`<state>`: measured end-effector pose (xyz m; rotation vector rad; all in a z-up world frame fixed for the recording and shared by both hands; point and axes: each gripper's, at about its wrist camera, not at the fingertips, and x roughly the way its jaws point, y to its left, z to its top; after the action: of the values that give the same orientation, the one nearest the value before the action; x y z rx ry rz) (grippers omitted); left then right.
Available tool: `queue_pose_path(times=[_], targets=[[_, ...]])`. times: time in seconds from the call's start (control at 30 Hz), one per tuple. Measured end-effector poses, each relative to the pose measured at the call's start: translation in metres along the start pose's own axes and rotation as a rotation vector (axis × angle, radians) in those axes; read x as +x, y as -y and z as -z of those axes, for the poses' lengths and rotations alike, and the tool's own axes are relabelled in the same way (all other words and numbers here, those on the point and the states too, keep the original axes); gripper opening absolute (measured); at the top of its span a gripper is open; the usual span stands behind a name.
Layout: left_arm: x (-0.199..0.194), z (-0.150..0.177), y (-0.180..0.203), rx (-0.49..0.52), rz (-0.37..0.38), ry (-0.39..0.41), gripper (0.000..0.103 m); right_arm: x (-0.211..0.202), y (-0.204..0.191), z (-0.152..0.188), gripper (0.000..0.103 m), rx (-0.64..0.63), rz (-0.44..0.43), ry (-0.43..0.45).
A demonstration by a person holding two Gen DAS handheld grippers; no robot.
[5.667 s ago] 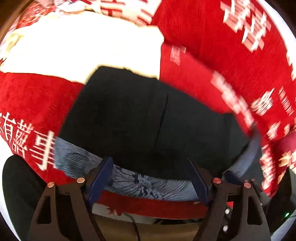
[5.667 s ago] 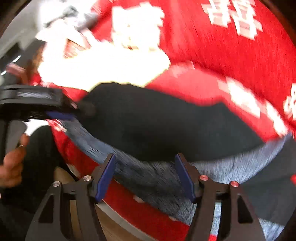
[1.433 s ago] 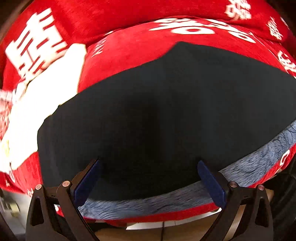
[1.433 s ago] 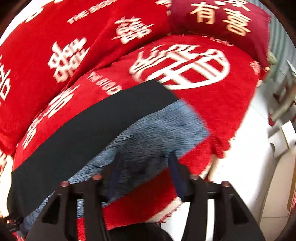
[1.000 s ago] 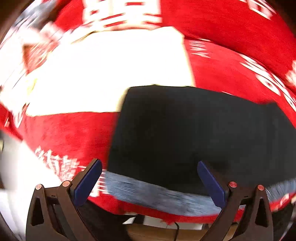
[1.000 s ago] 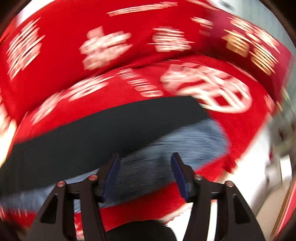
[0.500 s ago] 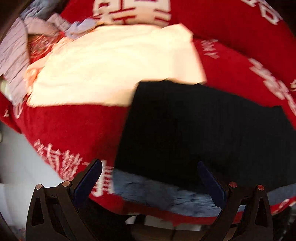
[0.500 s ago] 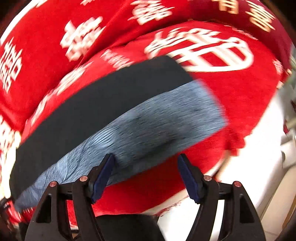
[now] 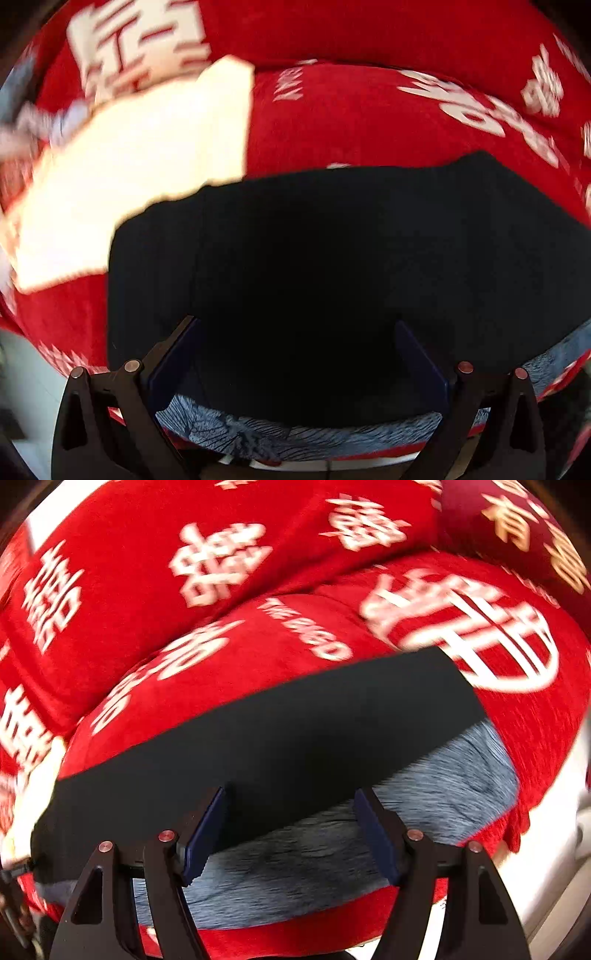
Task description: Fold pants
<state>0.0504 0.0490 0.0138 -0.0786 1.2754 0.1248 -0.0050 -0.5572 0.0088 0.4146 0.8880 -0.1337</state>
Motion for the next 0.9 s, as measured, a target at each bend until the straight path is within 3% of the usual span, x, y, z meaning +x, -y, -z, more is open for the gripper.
queue_pose_path(times=[0.03,0.1,0.13,0.2,0.3,0.37,0.43,0.57,0.7,0.8,0.9], targets=[[0.0,0.002,-0.01,-0.023,0.058,-0.01,0.103,-0.001,0.015,0.002,0.075,0.042,0.019,0.004],[-0.003,0.004,-0.013,-0.005,0.086,-0.01,0.103,-0.005,0.049,0.006,0.075,0.124,0.006,0.031],[-0.003,0.006,-0.01,0.008,0.072,-0.012,0.103,-0.008,0.058,0.008,0.075,0.147,0.012,0.038],[-0.011,0.01,-0.008,0.025,-0.026,0.006,0.103,-0.005,0.078,0.01,0.079,0.196,0.107,-0.008],[-0.029,0.005,-0.003,0.023,0.011,0.049,0.103,-0.02,0.094,0.014,0.079,0.306,0.087,0.025],[-0.035,-0.001,0.001,0.026,-0.058,0.084,0.103,-0.033,0.071,0.009,0.079,0.227,0.095,0.082],[-0.037,-0.009,0.014,0.044,-0.173,0.11,0.103,-0.035,0.025,-0.001,0.08,0.084,0.106,0.101],[-0.033,-0.024,0.063,0.119,-0.23,0.139,0.103,-0.015,-0.087,-0.008,0.081,-0.209,0.064,0.068],[-0.026,-0.023,0.125,0.282,-0.37,0.186,0.103,0.017,-0.195,0.013,0.081,-0.513,0.073,0.031],[-0.019,-0.014,0.149,0.367,-0.454,0.193,0.103,0.045,-0.224,0.025,0.081,-0.627,0.117,-0.022],[-0.004,-0.021,0.141,0.383,-0.531,0.185,0.103,0.054,-0.213,0.024,0.083,-0.625,0.14,-0.03]])
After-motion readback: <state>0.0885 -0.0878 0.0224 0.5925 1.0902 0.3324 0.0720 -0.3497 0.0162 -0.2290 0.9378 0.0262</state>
